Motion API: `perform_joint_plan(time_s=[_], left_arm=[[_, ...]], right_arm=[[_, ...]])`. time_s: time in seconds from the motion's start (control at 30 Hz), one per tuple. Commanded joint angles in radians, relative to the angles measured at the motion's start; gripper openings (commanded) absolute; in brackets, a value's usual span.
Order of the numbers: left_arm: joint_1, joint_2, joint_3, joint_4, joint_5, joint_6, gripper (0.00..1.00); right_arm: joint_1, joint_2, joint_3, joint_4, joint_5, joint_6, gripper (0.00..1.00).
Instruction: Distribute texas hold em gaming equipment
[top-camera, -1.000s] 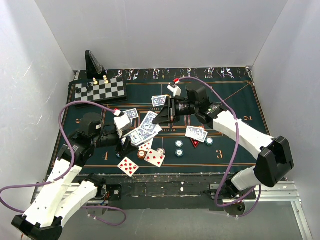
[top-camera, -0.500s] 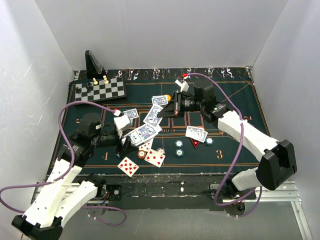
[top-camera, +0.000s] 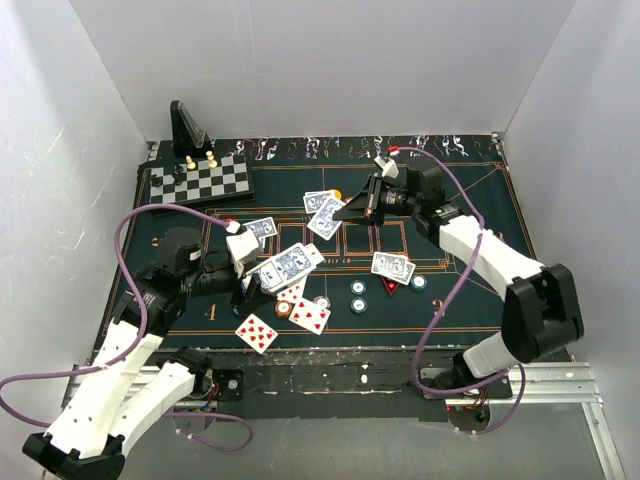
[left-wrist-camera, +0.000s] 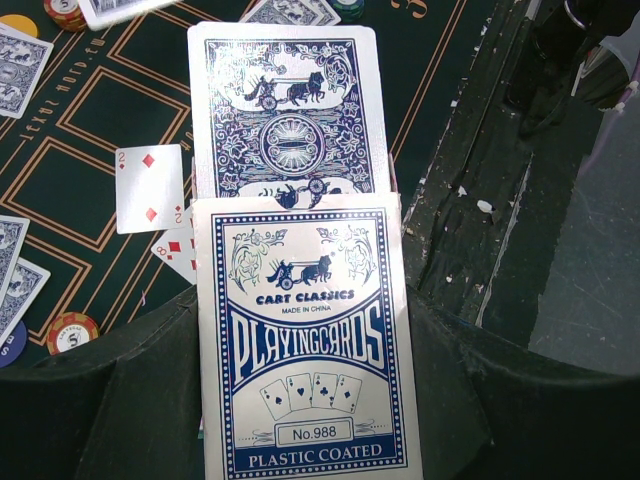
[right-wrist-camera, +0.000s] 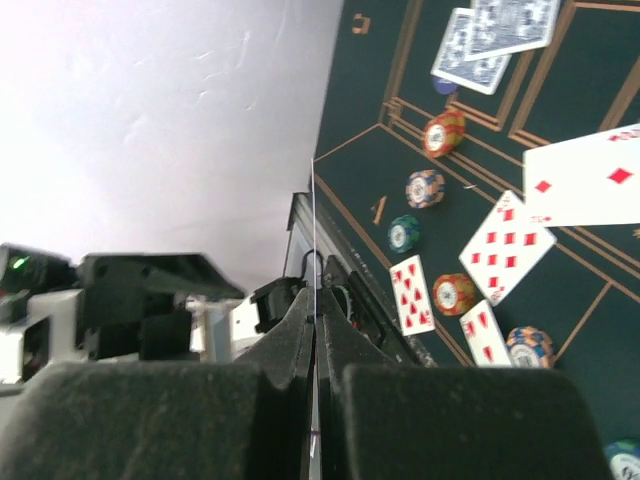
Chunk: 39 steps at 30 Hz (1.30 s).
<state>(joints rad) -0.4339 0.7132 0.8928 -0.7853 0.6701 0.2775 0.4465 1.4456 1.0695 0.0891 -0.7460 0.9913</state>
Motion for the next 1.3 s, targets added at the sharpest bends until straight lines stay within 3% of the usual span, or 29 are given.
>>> perform_joint_plan(time_s=[0.0,0.17,0.37,0.8,0.87,1.0,1.27], left_arm=[[0.004,-0.009,0.011,0.011,0.019,0.006,0.0],[0.004,-0.008,0.014,0.011,0.017,0.006,0.0],[0.004,-0.001,0.023,0.011,0.016,0.003,0.0],[0.004,0.0,0.032,0.009,0.016,0.002,0.0],[0.004,0.002,0.037,0.008,0.013,0.002,0.0],[0.004,-0.001,0.038,0.001,0.011,0.002,0.0],[0.004,-0.003,0.04,-0.005,0.008,0.006,0.0]], right_arm=[[-0.003,0.146,-0.032,0.072,-0.012,-0.014,0.01],[0.014,0.338,0.021,0.071,0.028,-0.057,0.01],[0.052,0.479,0.167,-0.069,0.12,-0.144,0.01],[0.074,0.556,0.214,-0.316,0.292,-0.255,0.02],[0.074,0.559,0.224,-0.336,0.297,-0.258,0.2],[0.077,0.55,0.268,-0.411,0.31,-0.284,0.69],[0.078,0.357,0.294,-0.572,0.341,-0.299,0.82]])
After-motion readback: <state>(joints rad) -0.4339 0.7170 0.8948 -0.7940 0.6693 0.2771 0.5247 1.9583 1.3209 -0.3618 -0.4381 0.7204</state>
